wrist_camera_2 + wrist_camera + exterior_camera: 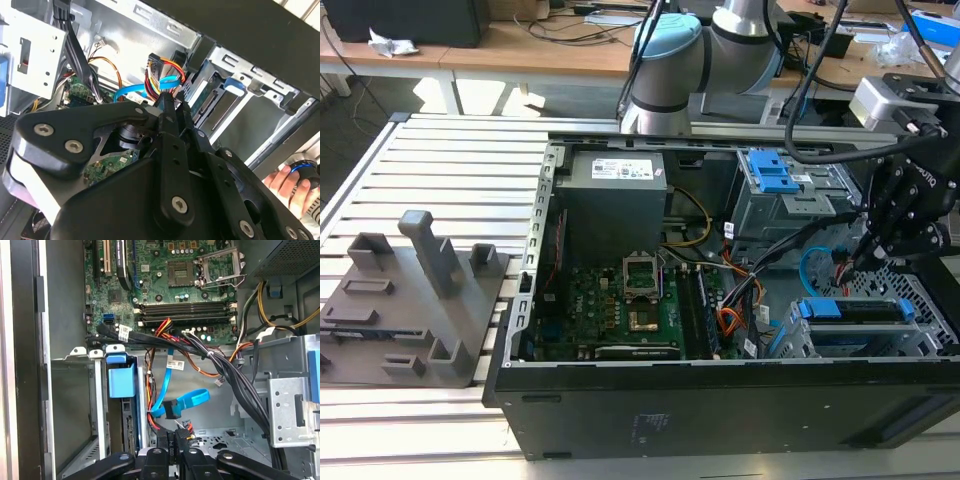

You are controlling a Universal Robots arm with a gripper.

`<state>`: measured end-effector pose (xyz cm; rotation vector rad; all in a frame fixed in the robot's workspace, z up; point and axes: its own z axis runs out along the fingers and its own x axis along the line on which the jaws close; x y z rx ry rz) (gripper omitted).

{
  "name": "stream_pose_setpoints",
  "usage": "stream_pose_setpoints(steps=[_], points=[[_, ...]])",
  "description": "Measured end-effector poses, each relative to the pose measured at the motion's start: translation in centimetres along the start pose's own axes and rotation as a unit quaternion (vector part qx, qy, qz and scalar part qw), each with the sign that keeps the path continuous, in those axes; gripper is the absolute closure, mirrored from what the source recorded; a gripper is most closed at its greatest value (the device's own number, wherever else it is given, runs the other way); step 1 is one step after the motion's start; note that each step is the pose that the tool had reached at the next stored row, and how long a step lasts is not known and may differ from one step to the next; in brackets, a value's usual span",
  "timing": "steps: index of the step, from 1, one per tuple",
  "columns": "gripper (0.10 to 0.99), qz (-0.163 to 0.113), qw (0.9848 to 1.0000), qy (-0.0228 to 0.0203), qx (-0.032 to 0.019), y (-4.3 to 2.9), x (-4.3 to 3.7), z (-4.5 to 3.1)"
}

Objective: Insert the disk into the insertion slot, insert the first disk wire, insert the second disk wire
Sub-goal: 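Insert the first disk wire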

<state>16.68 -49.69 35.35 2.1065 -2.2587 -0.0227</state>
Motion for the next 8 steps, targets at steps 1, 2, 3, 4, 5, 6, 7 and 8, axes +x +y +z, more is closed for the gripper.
stream_pose_setpoints(steps=[1,2,3,4,5,6,7,8], points=[[0.906,0.0,1.0,0.0001,0.0,-0.01,0.07,0.0],[0.906,0.0,1.0,0.0001,0.0,-0.02,0.19,0.0],[0.906,0.0,1.0,0.0001,0.0,-0.04,0.43,0.01],[0.906,0.0,1.0,0.0,0.0,-0.05,0.64,0.02],[0.906,0.0,1.0,0.0,-0.0001,-0.07,0.91,0.03],[0.906,0.0,1.0,0.0,0.0,-0.09,1.11,0.04],[0.906,0.0,1.0,0.0,0.0,-0.1,1.27,0.04],[0.906,0.0,1.0,0.0001,0.0,-0.11,1.47,0.04]])
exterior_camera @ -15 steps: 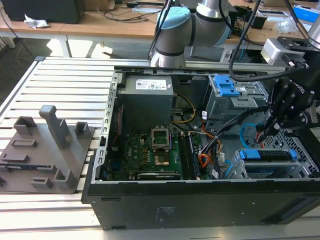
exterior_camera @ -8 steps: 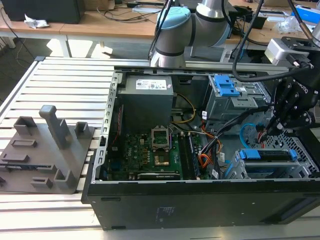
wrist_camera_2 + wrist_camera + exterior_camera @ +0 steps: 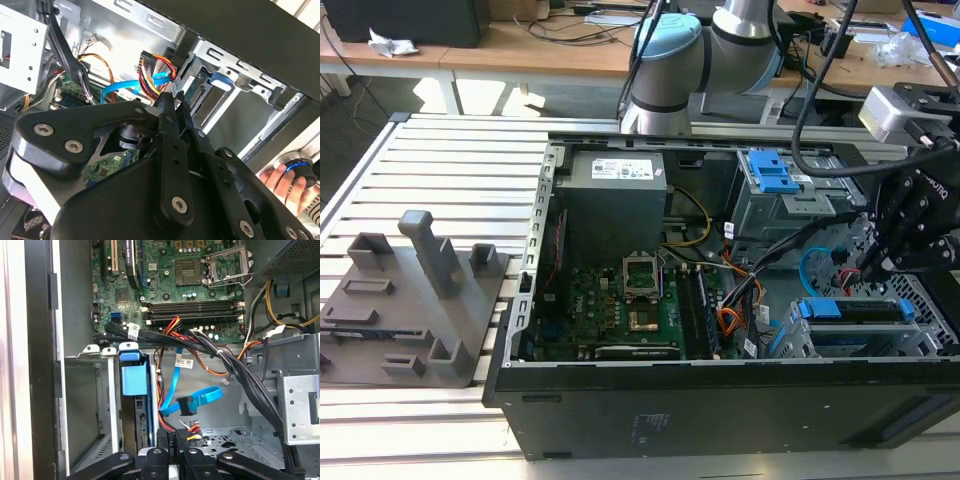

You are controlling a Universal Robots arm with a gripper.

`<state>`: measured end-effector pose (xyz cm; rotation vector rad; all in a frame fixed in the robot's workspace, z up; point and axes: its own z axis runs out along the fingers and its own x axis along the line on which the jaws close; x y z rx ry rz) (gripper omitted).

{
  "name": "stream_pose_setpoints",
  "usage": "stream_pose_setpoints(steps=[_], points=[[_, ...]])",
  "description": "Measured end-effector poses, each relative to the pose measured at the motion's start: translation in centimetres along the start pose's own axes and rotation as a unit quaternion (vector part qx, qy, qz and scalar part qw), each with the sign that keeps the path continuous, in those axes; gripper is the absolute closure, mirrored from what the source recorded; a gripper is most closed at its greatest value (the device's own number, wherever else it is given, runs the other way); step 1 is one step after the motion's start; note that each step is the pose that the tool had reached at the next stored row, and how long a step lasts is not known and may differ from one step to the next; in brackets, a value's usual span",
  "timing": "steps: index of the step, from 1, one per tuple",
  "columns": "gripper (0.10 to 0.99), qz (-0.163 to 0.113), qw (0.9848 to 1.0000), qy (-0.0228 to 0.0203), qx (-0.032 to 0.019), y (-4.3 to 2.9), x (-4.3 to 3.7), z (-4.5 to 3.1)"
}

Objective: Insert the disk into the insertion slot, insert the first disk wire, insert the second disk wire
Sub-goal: 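Insert the first disk wire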

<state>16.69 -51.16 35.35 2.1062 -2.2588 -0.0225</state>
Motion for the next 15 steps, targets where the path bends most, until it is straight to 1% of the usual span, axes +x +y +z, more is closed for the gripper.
stream_pose_setpoints(steps=[4,9,11,15], points=[[0.906,0.0,1.0,0.0,0.0,-0.03,0.43,0.02],[0.906,0.0,1.0,-0.0001,0.0,-0.09,1.18,0.08],[0.906,0.0,1.0,0.0,0.0,-0.1,1.25,0.36],[0.906,0.0,1.0,0.0,0.0,-0.14,1.24,0.68]])
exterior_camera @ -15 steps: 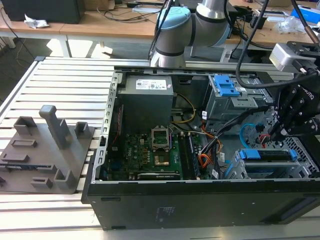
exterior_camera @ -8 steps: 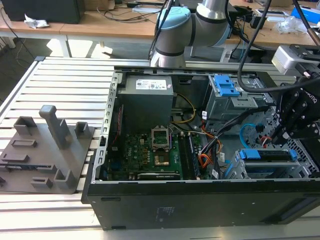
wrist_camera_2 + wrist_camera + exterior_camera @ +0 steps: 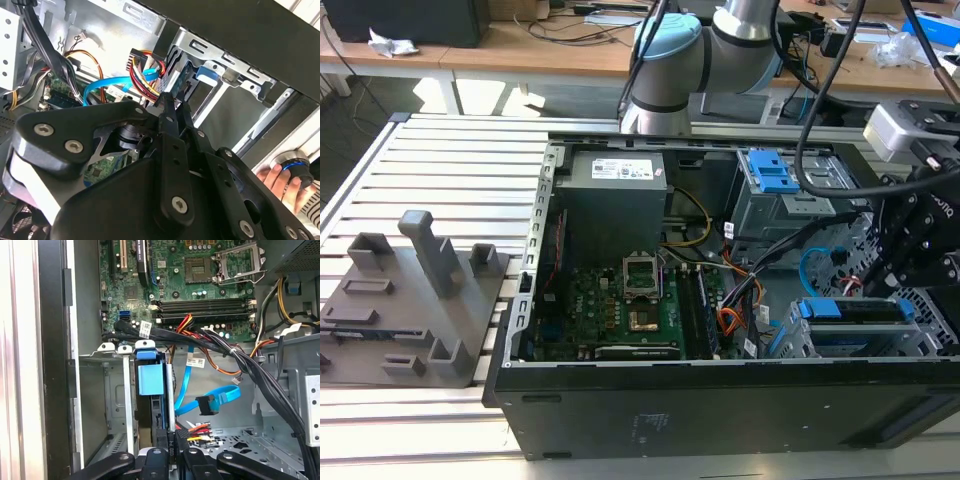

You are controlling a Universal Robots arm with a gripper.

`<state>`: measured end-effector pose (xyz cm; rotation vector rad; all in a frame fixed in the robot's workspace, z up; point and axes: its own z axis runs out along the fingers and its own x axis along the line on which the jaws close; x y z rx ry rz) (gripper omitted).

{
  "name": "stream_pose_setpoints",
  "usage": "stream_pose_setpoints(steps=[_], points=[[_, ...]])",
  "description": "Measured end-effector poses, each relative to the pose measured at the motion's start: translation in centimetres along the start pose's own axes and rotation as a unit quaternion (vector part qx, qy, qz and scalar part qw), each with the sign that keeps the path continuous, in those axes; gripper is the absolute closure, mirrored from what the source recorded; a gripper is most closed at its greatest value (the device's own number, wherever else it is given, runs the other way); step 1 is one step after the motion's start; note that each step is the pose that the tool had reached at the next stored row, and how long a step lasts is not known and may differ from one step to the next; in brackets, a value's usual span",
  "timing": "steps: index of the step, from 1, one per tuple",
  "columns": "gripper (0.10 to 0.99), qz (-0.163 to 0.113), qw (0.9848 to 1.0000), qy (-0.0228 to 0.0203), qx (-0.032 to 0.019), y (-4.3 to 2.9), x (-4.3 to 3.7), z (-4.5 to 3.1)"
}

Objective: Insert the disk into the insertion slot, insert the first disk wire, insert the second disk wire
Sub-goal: 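Insert the first disk wire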

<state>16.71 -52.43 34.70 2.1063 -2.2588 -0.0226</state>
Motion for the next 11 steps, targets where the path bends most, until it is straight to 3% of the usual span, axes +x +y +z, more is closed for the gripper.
stream_pose_setpoints(steps=[11], points=[[0.906,0.0,1.0,0.0001,0.0,-0.14,0.54,0.53]])
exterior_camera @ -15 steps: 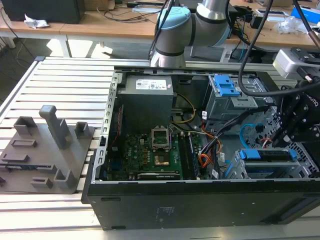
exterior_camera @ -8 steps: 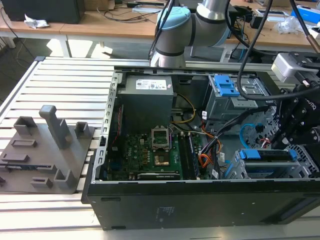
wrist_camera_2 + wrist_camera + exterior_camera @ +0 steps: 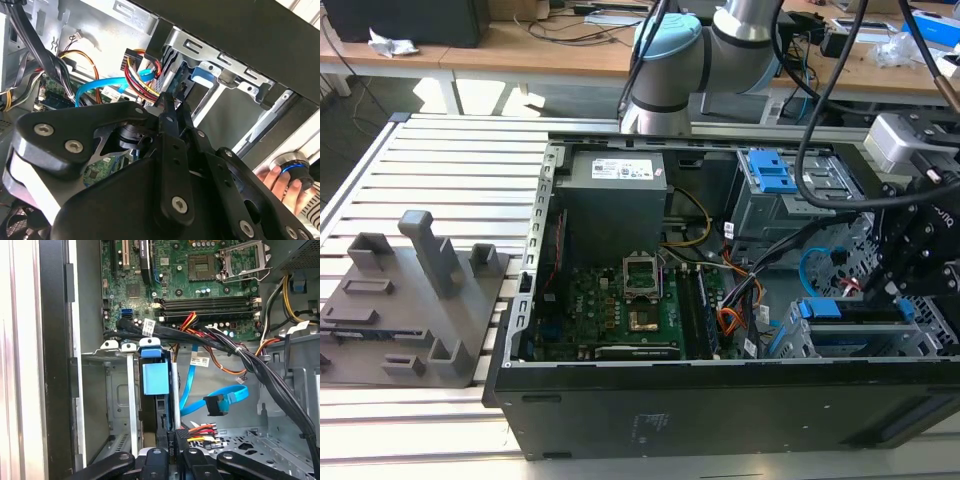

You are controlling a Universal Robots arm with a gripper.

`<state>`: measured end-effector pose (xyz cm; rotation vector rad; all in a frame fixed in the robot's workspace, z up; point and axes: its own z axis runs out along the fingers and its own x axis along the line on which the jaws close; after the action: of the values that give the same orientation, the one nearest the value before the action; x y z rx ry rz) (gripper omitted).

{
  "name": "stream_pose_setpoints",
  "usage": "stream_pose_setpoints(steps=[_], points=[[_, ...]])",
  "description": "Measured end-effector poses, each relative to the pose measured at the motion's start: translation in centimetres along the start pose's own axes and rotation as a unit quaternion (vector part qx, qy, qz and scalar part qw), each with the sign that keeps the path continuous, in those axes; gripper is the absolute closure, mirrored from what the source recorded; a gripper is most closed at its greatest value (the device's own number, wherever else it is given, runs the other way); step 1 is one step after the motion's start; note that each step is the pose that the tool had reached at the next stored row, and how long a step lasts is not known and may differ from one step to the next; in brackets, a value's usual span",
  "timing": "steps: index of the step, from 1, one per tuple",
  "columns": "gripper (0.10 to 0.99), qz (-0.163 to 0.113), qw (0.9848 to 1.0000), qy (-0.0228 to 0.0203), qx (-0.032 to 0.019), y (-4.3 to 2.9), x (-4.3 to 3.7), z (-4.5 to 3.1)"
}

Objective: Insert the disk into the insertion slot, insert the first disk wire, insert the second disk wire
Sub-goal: 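Insert the first disk wire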

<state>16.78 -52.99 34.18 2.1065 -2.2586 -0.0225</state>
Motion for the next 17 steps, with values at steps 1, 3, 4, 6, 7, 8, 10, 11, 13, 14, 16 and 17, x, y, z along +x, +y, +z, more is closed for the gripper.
stream_pose_setpoints(steps=[1,3,4,6,7,8,10,11,13,14,16,17], points=[[0.906,0.0,1.0,0.0,0.0,0.0,0.12,0.01],[0.906,0.0,1.0,-0.0001,0.0,-0.02,0.19,0.05],[0.906,0.0,1.0,0.0,0.0001,-0.08,0.19,0.1],[0.906,0.0,1.0,-0.0003,-0.0001,-0.17,0.18,0.15],[0.906,0.0,1.0,-0.0004,-0.0001,-0.22,0.18,0.16],[0.906,0.0,1.0,-0.0005,-0.0001,-0.27,0.17,0.17],[0.906,0.0,1.0,-0.0008,-0.0001,-0.36,0.17,0.2],[0.906,0.0,1.0,-0.0014,-0.0001,-0.4,0.17,0.22],[0.906,0.0,1.0,-0.0028,-0.0002,-0.5,0.16,0.25],[0.906,0.0,1.0,-0.0032,-0.0002,-0.52,0.16,0.25],[0.906,0.0,1.0,-0.0035,-0.0003,-0.52,0.16,0.24],[0.906,0.0,1.0,-0.0037,-0.0002,-0.53,0.16,0.17]])
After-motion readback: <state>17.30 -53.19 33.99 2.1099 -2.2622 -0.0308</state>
